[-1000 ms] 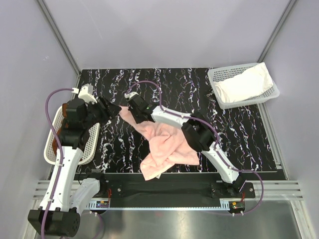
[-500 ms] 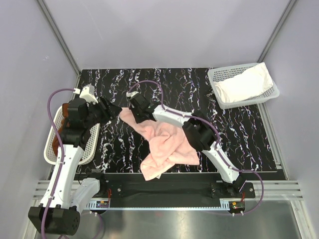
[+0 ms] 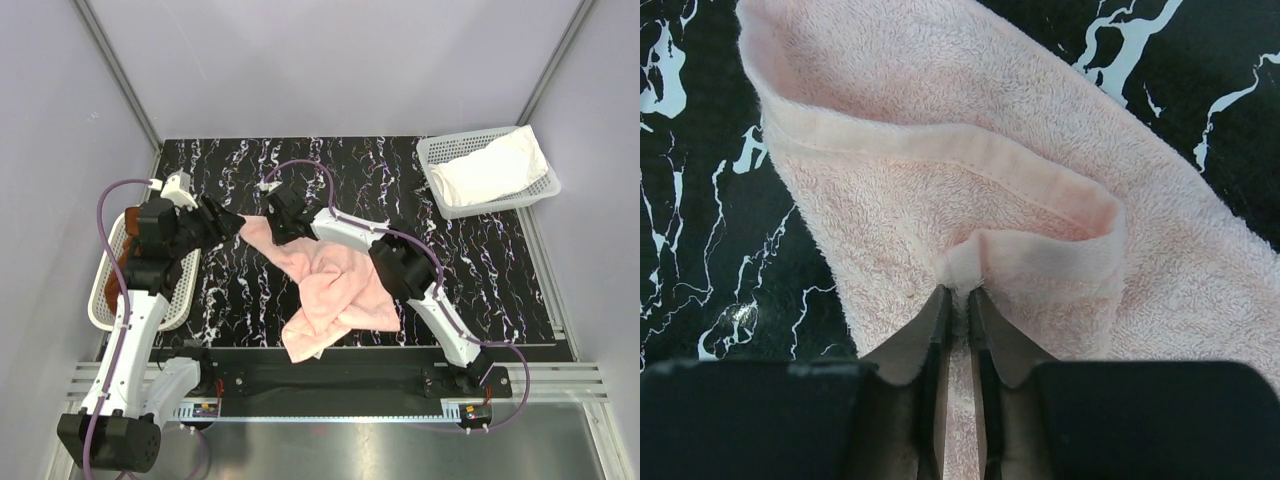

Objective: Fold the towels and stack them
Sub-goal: Flatten out the crumpled towel

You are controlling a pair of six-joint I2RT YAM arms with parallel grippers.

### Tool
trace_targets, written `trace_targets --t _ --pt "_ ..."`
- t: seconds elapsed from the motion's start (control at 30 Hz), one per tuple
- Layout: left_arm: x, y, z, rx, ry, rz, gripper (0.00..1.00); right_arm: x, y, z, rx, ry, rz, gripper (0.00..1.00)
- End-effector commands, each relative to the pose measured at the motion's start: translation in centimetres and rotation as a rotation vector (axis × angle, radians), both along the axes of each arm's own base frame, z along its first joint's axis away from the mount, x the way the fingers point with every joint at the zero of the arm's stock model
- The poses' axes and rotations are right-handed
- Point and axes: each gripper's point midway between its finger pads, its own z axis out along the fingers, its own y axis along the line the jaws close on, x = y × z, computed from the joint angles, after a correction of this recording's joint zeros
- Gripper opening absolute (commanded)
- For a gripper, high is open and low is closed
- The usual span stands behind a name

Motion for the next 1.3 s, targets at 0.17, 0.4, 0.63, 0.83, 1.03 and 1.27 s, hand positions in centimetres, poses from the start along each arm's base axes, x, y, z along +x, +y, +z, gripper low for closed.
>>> trace_targets --t 0.17,0.4,0.63,0.83,1.03,1.27 --pt "0.9 -0.1 0.7 -0.01 -0.044 -0.007 0.66 0.9 0.5 4.9 0.149 0.003 -0.014 0.33" --pt "1.0 -0.2 0.6 -0.012 -0.039 -0.009 0.66 1.1 0.2 5.0 0.189 0.035 -0.014 0.25" --pt "1.2 -0.4 0.4 -0.016 -0.037 -0.015 0.66 1.4 0.0 5.4 0.228 0.051 -0.016 0.31" --pt "1.3 -0.4 0.4 -0.014 -0.042 -0.023 0.67 1.9 -0.3 5.9 0.27 0.055 -0.021 0.09" --pt "1.5 -0.6 -0.4 -0.014 -0.02 -0.034 0.67 2.3 -1.0 6.7 0.279 0.052 -0.027 0.13" --pt "2.3 -0.1 -1.6 0.056 0.036 -0.049 0.75 1.6 -5.4 12.2 0.276 0.015 -0.033 0.0"
